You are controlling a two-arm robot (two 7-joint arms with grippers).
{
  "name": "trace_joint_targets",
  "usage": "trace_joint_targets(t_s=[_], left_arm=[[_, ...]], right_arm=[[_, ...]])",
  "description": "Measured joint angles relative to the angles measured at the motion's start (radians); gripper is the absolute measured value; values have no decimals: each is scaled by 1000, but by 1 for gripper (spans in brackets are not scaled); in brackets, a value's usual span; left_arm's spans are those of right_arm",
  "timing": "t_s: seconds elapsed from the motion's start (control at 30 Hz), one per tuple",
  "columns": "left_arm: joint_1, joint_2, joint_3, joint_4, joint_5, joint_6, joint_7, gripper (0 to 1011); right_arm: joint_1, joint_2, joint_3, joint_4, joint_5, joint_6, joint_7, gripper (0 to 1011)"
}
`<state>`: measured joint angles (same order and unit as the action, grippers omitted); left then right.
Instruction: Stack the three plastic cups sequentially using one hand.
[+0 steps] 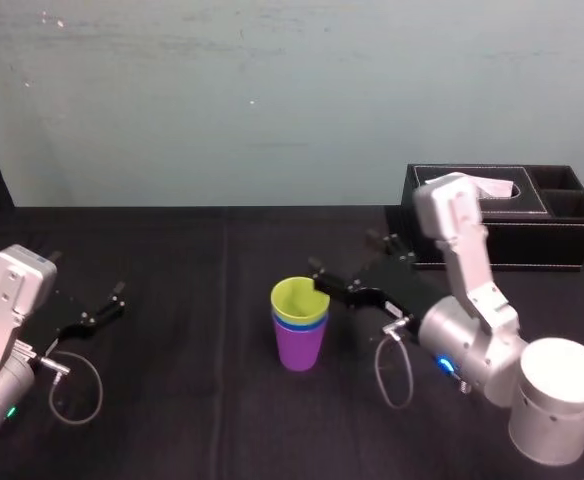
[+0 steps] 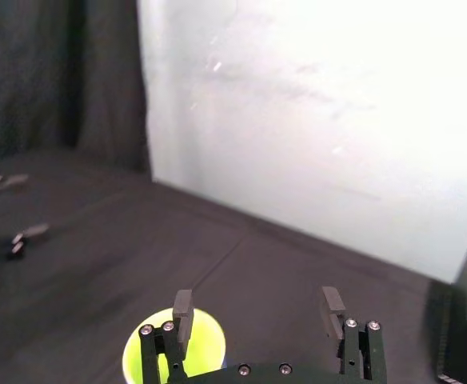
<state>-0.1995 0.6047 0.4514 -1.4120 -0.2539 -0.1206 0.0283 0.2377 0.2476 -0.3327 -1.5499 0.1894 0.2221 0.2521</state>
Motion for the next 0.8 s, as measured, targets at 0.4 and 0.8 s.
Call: trace_joint_targets(t_s=[0.4,0.8], left_arm=[[0,0,0,0,0,0,0,1000],[0,0,0,0,0,0,0,1000]], right_arm=[[-70,-31,64,16,-49,-128,-95,1003],[-85,-52,98,97,-131,-145,-163,1003]])
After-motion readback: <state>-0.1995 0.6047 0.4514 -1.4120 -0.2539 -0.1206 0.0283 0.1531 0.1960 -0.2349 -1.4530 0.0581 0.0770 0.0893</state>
